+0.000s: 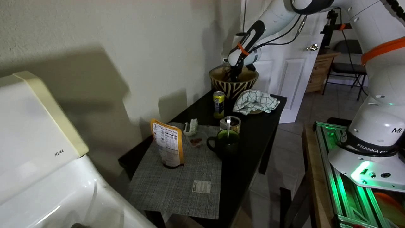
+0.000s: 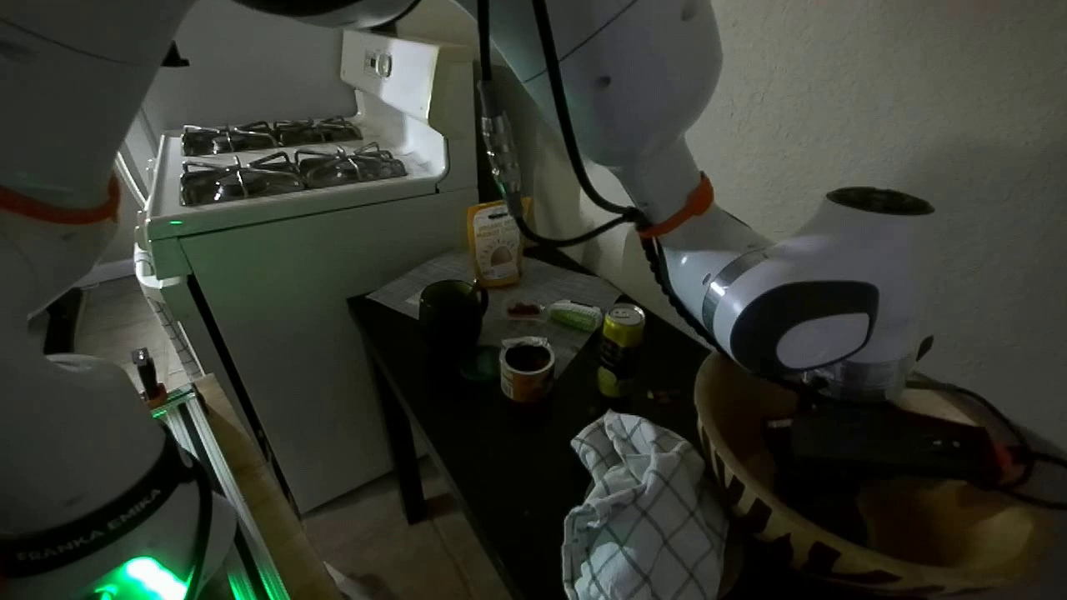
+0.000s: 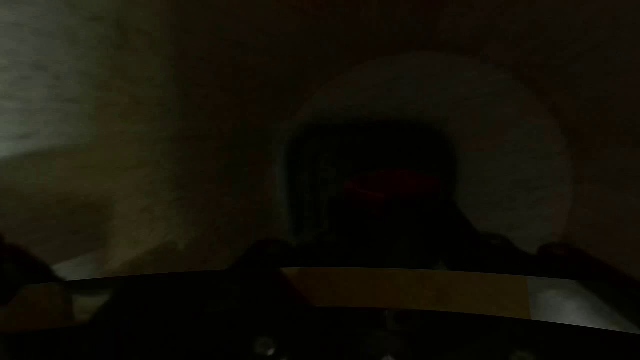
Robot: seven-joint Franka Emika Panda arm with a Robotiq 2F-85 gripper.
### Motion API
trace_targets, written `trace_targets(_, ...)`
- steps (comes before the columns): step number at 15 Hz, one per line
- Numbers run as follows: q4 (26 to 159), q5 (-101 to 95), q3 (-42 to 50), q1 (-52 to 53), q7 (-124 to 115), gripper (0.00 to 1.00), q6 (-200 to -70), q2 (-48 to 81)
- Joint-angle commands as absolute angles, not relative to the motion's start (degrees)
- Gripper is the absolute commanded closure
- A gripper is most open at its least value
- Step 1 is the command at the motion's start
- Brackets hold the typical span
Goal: Pick up the clear bottle of pepper from the wooden bowl and place it in the black mug
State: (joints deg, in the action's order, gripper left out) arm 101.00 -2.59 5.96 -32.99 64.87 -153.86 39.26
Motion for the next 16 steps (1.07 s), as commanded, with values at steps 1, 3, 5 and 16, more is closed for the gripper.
trace_targets(1,106.5,-0.1,0.7,-37.2,72.5,0.78,-150.9,30.9)
trace_targets(3,107.9,-1.0,1.6,-36.8,74.8,0.78,-147.4,27.3)
trace_targets(5,109.2,-2.4,4.1,-35.4,76.4,0.78,-143.9,24.0)
trace_targets(16,118.4,-32.1,18.1,-21.3,69.8,0.78,-143.3,9.0)
